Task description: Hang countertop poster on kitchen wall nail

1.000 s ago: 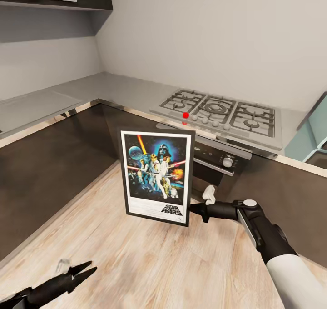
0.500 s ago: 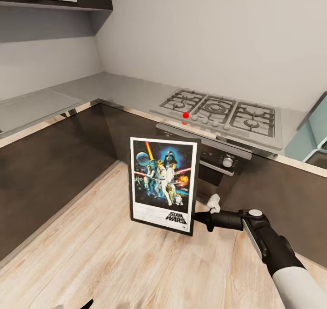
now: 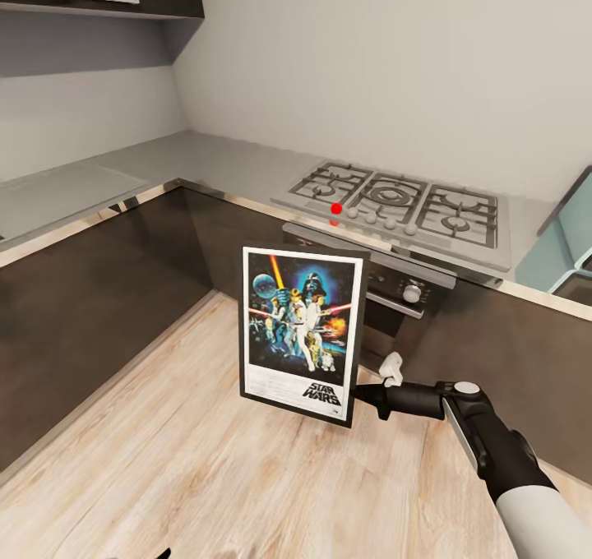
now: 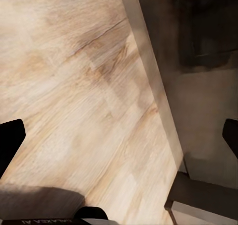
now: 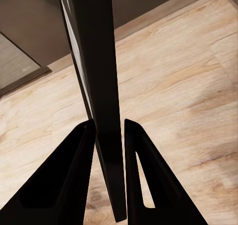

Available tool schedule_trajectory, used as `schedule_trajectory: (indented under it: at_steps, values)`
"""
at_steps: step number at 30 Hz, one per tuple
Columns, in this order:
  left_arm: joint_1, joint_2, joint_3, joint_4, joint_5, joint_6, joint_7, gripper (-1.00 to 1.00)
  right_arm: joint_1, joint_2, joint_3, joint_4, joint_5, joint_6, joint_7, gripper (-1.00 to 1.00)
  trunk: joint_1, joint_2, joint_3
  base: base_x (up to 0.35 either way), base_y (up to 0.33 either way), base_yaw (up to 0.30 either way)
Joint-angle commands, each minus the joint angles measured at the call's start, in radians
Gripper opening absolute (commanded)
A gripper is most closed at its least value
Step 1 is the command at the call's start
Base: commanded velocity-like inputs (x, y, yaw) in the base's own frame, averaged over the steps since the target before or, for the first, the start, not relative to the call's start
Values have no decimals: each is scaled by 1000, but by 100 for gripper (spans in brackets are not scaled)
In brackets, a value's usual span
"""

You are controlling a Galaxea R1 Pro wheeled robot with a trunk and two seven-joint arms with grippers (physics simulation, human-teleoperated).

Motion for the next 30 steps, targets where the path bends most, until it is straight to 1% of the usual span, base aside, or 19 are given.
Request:
schedule_trajectory:
  at_steps: [1, 7, 13, 16, 28, 30]
  values:
    - [0, -2, 7, 1, -8, -10, -1, 100, 0, 0, -1, -1, 1, 11, 5, -100, 0, 0, -1, 0, 0, 0]
    - [0, -5, 7, 1, -8, -10, -1, 100, 0, 1, -1, -1, 0, 11, 5, -100, 0, 0, -1, 0, 0, 8]
    - [0, -5, 7, 1, -7, -10, 0, 100, 0, 1, 1, -1, 0, 11, 5, -100, 0, 0, 2, 0, 0, 164]
    - [0, -6, 7, 1, -8, -10, 0, 100, 0, 1, 1, 0, 0, 10, 5, -100, 0, 0, 4, 0, 0, 68]
    - [0, -10, 7, 1, -8, -10, 1, 100, 0, 1, 1, 2, 0, 8, 5, -100, 0, 0, 20, 0, 0, 11]
    - [0, -14, 6, 0, -7, -10, 16, 100, 0, 1, 1, 3, 0, 8, 5, -100, 0, 0, 23, 0, 0, 0]
